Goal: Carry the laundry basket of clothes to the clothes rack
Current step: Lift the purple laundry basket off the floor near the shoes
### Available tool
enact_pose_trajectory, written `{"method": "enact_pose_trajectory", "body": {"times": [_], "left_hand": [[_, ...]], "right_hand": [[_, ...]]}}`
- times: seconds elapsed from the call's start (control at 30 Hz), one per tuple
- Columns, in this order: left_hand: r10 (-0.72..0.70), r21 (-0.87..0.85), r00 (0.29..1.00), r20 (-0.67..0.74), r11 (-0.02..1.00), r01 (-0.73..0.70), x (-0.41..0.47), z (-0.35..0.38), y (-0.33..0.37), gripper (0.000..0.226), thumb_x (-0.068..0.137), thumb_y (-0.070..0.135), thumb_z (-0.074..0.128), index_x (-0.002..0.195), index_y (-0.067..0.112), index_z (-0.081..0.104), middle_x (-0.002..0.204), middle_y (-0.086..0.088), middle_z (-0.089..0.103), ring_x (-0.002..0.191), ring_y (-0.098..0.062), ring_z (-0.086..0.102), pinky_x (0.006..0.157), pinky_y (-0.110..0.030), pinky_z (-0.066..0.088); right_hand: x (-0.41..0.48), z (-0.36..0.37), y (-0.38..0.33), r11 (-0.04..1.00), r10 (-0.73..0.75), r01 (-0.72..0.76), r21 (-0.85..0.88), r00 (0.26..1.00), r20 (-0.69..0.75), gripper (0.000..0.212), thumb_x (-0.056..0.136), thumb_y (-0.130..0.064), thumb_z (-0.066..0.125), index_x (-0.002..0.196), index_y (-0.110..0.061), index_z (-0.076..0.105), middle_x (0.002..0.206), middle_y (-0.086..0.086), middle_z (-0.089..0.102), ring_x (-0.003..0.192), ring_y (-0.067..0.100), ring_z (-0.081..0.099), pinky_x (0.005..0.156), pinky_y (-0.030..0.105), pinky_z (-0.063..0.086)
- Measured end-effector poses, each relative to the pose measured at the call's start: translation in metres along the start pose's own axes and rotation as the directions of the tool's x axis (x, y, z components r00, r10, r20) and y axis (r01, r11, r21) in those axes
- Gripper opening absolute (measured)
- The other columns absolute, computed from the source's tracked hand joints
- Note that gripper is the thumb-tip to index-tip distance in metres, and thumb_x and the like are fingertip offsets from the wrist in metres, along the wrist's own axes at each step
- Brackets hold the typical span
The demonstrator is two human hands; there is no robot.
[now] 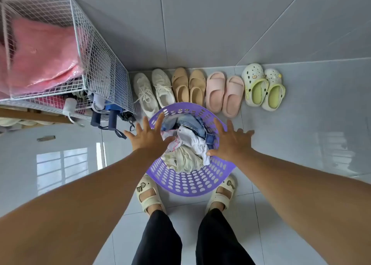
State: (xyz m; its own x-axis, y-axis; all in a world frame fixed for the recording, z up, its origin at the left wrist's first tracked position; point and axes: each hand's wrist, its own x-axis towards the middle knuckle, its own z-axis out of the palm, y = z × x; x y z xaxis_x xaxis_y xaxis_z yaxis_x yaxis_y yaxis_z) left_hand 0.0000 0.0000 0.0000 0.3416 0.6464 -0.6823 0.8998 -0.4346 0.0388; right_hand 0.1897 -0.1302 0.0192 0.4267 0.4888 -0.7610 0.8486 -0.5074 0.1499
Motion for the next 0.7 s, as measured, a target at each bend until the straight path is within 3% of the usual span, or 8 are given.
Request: {"method": "enact_pose_trajectory", "body": {"times": [0.13, 0.23, 0.4, 0.53, 0.63, 0.7], "left_hand": [[-0.108, 0.029, 0.987, 0.118, 0.994, 0.105, 0.005, 0.007, 0.003, 0.089, 0.085, 0.078, 0.032, 0.154, 0.045, -0.012, 0.163, -0.014, 0.016, 0.145, -0.043, 0.029, 0.109, -0.07, 0.023], [-0.17, 0.048, 0.968, 0.183, 0.985, 0.164, 0.004, 0.012, 0.012, 0.089, 0.087, 0.076, 0.033, 0.153, 0.044, -0.016, 0.163, -0.017, 0.015, 0.146, -0.045, 0.024, 0.107, -0.071, 0.025], [-0.239, 0.09, 0.95, 0.201, 0.97, 0.225, 0.007, 0.015, 0.021, 0.088, 0.09, 0.07, 0.039, 0.155, 0.042, -0.013, 0.163, -0.016, 0.012, 0.149, -0.042, 0.016, 0.107, -0.072, 0.024], [-0.281, 0.1, 0.942, 0.183, 0.959, 0.266, 0.009, 0.021, 0.017, 0.088, 0.093, 0.062, 0.046, 0.157, 0.038, -0.01, 0.16, -0.017, 0.009, 0.145, -0.04, 0.021, 0.106, -0.067, 0.032], [-0.316, 0.06, 0.931, 0.183, 0.949, 0.311, 0.01, 0.025, 0.013, 0.089, 0.093, 0.059, 0.048, 0.157, 0.034, -0.008, 0.154, -0.022, 0.018, 0.138, -0.038, 0.03, 0.101, -0.056, 0.041], [-0.323, 0.04, 0.93, 0.177, 0.946, 0.321, 0.009, 0.027, 0.013, 0.088, 0.094, 0.058, 0.048, 0.158, 0.034, -0.008, 0.146, -0.022, 0.028, 0.133, -0.036, 0.034, 0.097, -0.051, 0.043]], "right_hand": [[0.006, 0.012, 0.001, 0.999, 0.033, -0.033, -0.007, 0.998, 0.049, 0.116, 0.07, -0.077, 0.056, 0.155, -0.033, -0.01, 0.163, 0.009, 0.005, 0.138, 0.047, 0.033, 0.109, 0.068, 0.02], [0.01, 0.02, 0.0, 0.999, 0.036, -0.036, -0.006, 0.996, 0.081, 0.117, 0.07, -0.077, 0.056, 0.155, -0.032, -0.011, 0.163, 0.009, 0.004, 0.139, 0.049, 0.03, 0.108, 0.069, 0.02], [0.012, 0.03, 0.003, 0.998, 0.063, -0.06, -0.023, 0.991, 0.121, 0.114, 0.073, -0.073, 0.059, 0.155, -0.03, -0.008, 0.163, 0.011, 0.002, 0.139, 0.046, 0.032, 0.108, 0.068, 0.024], [0.015, 0.034, 0.002, 0.996, 0.085, -0.086, 0.005, 0.989, 0.122, 0.113, 0.073, -0.067, 0.065, 0.156, -0.026, 0.001, 0.161, 0.018, 0.005, 0.14, 0.042, 0.028, 0.11, 0.056, 0.032], [0.016, 0.036, 0.001, 0.992, 0.117, -0.122, 0.041, 0.987, 0.108, 0.107, 0.073, -0.064, 0.068, 0.152, -0.019, 0.013, 0.152, 0.026, 0.021, 0.138, 0.039, 0.03, 0.107, 0.046, 0.037], [0.016, 0.036, -0.002, 0.993, 0.106, -0.109, 0.051, 0.992, 0.062, 0.1, 0.075, -0.062, 0.068, 0.149, -0.015, 0.02, 0.14, 0.023, 0.036, 0.129, 0.035, 0.038, 0.1, 0.039, 0.041]]}}
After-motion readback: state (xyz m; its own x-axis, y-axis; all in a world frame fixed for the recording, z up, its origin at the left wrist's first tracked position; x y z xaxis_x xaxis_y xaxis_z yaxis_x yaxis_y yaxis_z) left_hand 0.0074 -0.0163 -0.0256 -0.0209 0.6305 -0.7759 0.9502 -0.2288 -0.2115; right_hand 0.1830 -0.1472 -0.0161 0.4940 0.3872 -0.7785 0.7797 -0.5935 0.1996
